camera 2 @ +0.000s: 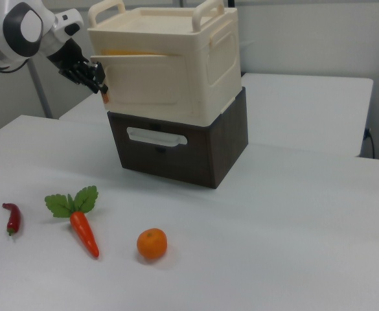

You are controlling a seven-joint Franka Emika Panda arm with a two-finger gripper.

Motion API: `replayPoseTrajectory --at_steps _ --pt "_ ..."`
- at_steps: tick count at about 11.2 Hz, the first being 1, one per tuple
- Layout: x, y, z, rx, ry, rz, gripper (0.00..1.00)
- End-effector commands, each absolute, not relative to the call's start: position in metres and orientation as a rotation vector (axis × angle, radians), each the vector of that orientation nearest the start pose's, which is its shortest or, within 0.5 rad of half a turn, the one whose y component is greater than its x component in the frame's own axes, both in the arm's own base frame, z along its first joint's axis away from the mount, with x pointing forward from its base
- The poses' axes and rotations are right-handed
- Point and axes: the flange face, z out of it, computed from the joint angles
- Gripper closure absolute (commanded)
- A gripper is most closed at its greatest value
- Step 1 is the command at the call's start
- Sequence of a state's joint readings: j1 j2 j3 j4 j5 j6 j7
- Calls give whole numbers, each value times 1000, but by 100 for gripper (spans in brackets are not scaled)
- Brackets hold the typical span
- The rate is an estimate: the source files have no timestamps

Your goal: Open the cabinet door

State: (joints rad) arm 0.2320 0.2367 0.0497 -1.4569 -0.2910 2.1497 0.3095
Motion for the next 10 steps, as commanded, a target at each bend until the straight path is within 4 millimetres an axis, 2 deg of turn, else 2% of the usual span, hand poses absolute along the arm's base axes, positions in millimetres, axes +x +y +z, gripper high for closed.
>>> replayPoseTrajectory --at_steps 1,3,6,8,10 --pt "626 162 620 -3196 -55 -743 1" --pt "617 156 652 -3168 -37 -815 0" --pt "620 153 692 -3101 -14 -968 0" --pt "625 161 699 -3028 -46 -1092 0" --pt "645 173 681 -2956 -94 -1190 0"
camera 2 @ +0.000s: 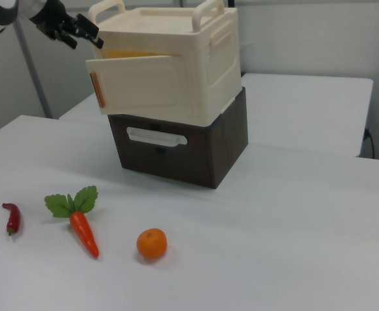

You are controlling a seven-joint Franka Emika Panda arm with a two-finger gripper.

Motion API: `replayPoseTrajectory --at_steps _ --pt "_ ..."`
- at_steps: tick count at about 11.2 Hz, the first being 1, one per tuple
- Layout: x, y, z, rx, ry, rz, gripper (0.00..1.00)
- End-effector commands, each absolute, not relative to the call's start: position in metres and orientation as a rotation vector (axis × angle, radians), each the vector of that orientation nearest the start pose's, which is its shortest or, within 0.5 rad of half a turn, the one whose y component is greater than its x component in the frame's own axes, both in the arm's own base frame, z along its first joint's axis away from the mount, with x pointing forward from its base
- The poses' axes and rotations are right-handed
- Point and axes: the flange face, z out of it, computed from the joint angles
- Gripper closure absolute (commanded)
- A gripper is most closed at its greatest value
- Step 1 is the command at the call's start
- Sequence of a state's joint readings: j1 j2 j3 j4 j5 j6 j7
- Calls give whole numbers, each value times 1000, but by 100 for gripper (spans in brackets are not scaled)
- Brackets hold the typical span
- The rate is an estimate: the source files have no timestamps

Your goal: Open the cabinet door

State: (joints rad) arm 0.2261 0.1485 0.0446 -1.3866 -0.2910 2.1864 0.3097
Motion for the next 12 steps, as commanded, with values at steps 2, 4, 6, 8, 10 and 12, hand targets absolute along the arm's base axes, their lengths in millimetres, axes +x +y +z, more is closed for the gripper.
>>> replayPoseTrajectory --at_steps 2,4,6,8,10,12 --pt "653 175 667 -2957 -105 -1189 0" --pt "651 170 657 -2990 -99 -1138 0" --pt "642 158 651 -3073 -77 -1024 0" --pt "632 143 657 -3142 -32 -921 0" --pt "622 118 655 -3236 -30 -740 0" --pt "614 111 651 -3283 -58 -615 0"
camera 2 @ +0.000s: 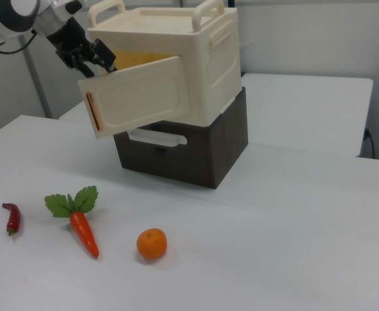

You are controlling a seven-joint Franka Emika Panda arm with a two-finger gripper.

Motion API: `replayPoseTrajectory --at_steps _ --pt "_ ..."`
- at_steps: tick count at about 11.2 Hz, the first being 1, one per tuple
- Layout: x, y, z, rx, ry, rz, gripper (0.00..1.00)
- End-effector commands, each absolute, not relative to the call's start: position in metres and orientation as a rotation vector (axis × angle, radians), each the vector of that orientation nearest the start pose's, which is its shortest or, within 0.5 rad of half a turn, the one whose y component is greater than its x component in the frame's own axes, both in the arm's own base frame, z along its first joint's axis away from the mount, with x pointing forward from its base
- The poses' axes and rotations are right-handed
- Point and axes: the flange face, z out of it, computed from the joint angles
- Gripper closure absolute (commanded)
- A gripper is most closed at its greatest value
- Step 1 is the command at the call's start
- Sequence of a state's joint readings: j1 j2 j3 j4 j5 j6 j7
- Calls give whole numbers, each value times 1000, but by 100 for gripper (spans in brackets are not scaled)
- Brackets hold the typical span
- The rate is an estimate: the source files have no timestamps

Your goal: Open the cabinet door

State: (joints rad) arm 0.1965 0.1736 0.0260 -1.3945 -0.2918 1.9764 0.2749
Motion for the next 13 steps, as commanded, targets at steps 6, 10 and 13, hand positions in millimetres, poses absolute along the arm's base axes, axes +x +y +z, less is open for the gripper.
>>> replayPoseTrajectory --at_steps 6,10,13 --pt "597 97 632 -3275 -121 -271 0" --pt "582 76 590 -3228 -79 -69 0" --pt "564 57 568 -3239 -32 24 0"
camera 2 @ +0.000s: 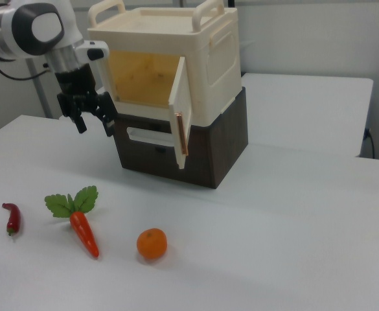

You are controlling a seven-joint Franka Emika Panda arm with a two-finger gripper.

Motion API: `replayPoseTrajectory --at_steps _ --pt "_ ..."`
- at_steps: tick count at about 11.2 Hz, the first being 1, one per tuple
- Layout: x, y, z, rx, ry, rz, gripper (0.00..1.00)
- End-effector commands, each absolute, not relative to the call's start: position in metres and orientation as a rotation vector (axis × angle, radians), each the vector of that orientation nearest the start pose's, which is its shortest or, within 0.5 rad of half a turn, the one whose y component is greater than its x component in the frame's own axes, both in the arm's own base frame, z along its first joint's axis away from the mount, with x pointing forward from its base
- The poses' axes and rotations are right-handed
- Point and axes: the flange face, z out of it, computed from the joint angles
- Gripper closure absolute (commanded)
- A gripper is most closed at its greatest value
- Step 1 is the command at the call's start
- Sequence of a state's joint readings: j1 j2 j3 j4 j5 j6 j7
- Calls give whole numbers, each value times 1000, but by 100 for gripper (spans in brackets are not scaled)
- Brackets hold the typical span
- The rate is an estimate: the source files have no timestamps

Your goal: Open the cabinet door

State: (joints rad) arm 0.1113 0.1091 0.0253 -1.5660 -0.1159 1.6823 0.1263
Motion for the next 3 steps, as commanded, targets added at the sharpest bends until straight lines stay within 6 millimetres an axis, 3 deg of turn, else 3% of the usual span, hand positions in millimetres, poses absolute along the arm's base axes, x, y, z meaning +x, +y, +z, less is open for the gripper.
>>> replayPoseTrajectory --at_steps 1,3 --pt "564 55 567 -3240 -14 32 0" --pt "565 49 565 -3238 11 40 0"
